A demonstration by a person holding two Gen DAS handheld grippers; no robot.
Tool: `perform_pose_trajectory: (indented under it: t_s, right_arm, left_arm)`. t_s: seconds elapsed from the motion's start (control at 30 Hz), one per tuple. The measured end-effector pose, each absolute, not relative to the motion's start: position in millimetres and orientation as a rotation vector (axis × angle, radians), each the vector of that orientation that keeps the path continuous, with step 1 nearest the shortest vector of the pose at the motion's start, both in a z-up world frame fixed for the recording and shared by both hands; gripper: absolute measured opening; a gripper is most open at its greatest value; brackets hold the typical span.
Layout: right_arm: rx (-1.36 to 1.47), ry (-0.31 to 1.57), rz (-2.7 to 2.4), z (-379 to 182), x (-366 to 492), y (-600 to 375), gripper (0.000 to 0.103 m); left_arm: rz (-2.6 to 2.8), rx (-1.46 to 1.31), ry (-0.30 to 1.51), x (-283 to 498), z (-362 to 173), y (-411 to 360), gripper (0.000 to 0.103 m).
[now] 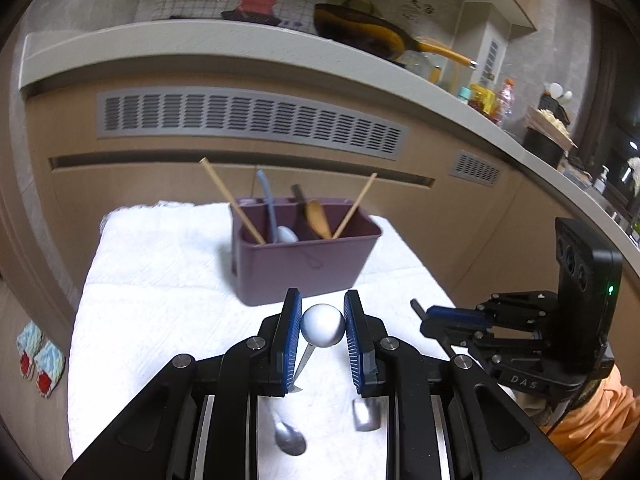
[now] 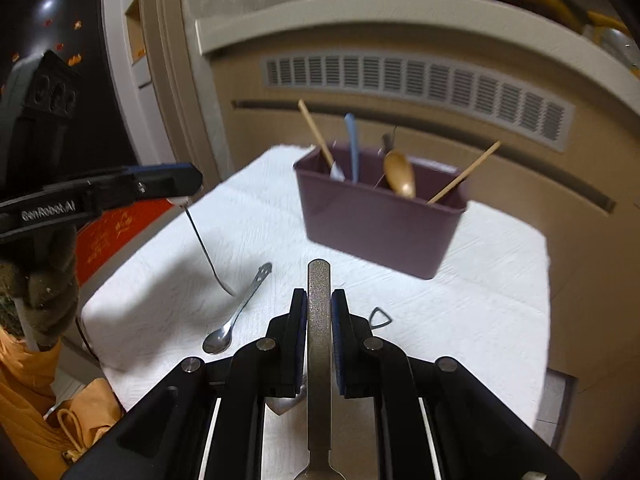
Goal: Organize utensils
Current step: 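Lower both utensils into the maroon caddy and open both grippers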
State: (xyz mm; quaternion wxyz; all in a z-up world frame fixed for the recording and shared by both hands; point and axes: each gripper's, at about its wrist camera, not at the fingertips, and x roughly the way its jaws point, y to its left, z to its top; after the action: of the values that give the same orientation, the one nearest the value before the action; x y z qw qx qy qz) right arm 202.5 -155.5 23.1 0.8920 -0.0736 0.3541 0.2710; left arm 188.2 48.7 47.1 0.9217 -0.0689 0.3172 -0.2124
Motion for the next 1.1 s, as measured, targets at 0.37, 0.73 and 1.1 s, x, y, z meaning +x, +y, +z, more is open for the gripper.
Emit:
perform_pose_trajectory:
  t_s: [0.37, 0.73, 1.1]
  right_arm:
    - [-0.034, 0.31, 0.466, 131.2, 224.5, -164.0, 0.011]
    - [-0.029, 0.068, 0.386, 163.5, 298.8, -141.8, 0.011]
    - [0.017, 0.184, 0.319, 84.9, 383.8, -149.2, 0.011]
  left_arm:
    - [-0.441, -0.112, 0.425, 221.1, 136.1, 30.9, 0.022]
    - [-0.44, -0.13, 0.422, 303.9, 144.0, 34.1, 0.022]
    - [-0.406, -0.179, 0.557, 372.9, 69.4, 26.8, 0.023]
